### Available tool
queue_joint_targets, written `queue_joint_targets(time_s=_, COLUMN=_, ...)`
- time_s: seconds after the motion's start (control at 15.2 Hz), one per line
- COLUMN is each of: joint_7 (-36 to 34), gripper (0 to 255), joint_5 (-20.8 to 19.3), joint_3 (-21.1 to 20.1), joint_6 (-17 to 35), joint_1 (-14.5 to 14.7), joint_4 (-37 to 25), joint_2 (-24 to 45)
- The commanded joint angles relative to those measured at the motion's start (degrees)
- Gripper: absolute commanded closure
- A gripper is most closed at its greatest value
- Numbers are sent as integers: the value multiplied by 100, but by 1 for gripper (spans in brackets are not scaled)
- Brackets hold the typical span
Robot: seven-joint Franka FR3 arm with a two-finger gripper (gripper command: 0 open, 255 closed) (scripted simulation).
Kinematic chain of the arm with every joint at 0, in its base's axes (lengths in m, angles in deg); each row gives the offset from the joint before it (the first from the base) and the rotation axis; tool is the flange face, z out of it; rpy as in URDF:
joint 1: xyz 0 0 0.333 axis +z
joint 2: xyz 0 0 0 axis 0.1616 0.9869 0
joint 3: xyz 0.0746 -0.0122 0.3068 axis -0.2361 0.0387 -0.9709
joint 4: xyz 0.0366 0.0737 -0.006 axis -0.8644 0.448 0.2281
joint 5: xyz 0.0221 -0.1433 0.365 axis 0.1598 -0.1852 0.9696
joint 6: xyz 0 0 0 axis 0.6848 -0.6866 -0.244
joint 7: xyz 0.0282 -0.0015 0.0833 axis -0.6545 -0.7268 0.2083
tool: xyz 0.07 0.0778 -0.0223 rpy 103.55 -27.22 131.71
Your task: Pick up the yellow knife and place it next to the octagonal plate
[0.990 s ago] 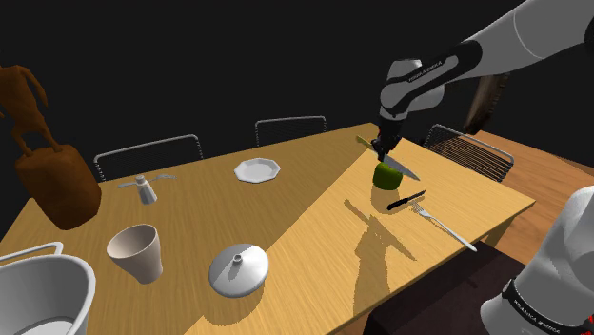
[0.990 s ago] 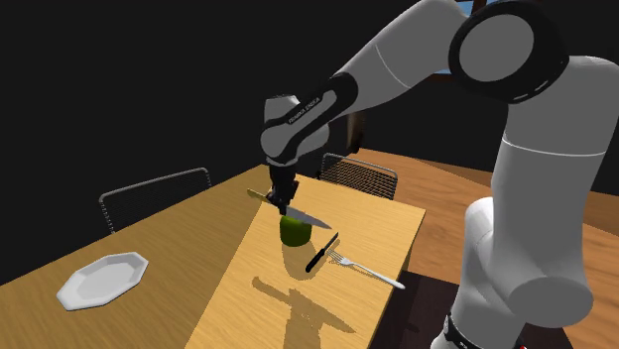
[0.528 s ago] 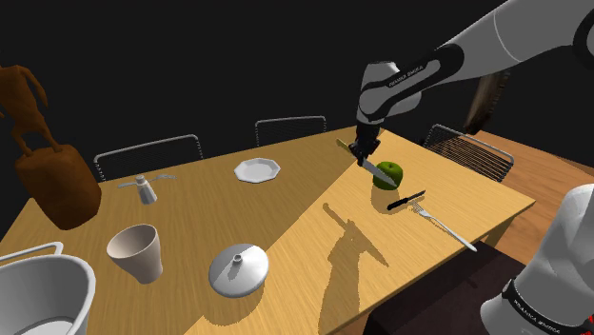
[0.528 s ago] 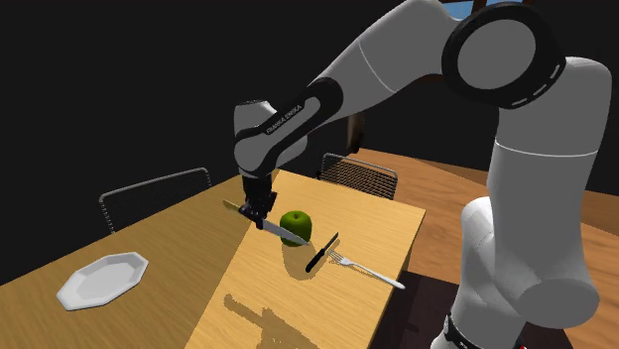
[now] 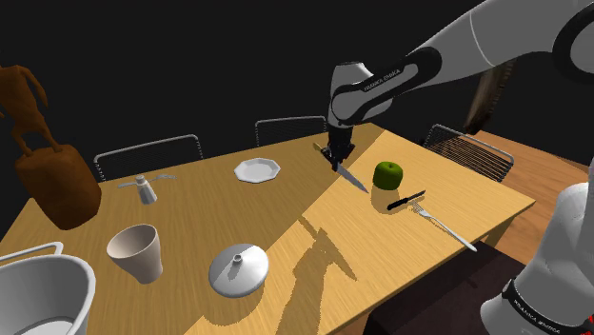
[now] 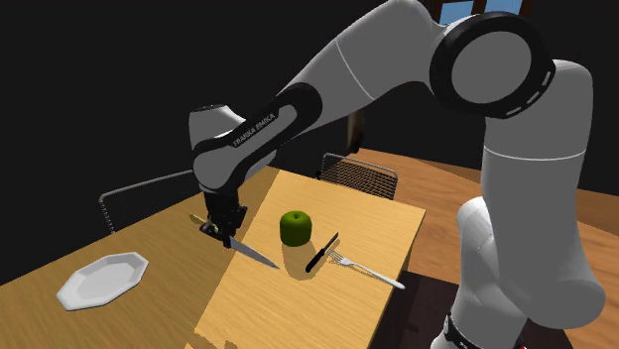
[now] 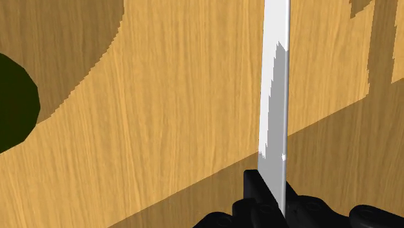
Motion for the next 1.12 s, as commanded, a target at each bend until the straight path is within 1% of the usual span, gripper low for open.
queue_joint_targets(time_s=0.0, joint_7=-216, gripper=255, joint_5=35, joint_3=-98, joint_6=-128, joint_1=118, joint_4=-346, joint_2=223)
queue_joint_targets(time_s=0.46, joint_7=-910, gripper=255, joint_5=98, joint_3=-378, joint_6=-499, joint_1=511, joint_4=-1480, joint_2=992)
queue_joint_targets(time_s=1.06, joint_7=-860, gripper=255, joint_5=182, joint_3=-416, joint_6=71, joint_1=487, joint_4=-1235, joint_2=1323)
